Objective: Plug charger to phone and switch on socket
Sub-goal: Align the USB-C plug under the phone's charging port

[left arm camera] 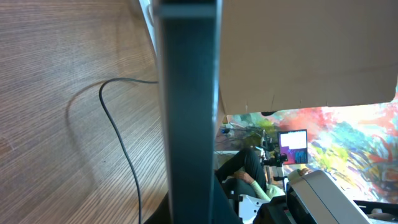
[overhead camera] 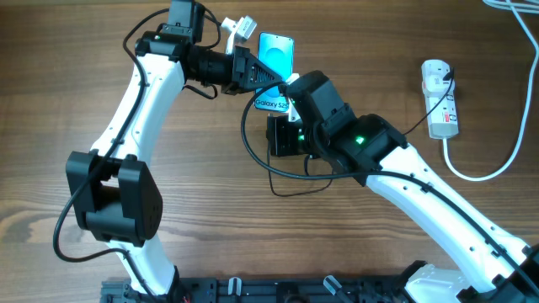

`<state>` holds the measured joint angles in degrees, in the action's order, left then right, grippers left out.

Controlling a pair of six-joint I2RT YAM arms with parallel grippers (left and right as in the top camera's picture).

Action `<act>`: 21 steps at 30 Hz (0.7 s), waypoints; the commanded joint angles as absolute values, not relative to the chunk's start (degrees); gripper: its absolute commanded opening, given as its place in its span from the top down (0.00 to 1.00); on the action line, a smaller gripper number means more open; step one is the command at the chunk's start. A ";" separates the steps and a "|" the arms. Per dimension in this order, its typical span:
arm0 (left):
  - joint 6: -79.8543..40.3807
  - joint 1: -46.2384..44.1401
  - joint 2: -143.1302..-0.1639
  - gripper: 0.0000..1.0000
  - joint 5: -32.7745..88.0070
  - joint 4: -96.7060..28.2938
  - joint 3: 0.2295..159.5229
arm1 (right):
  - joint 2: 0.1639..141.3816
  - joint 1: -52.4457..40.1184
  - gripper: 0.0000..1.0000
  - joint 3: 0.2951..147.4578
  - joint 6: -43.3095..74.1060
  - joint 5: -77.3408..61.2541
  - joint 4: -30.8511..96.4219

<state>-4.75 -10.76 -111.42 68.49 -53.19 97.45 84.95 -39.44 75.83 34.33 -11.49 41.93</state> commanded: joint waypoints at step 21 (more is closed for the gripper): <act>-1.67 -10.63 -109.51 0.96 71.92 -53.34 97.60 | 84.75 -38.54 0.96 77.58 37.28 -13.26 40.95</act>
<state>-3.44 -10.76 -111.42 70.98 -53.56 97.45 84.95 -38.81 75.90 36.45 -11.33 41.67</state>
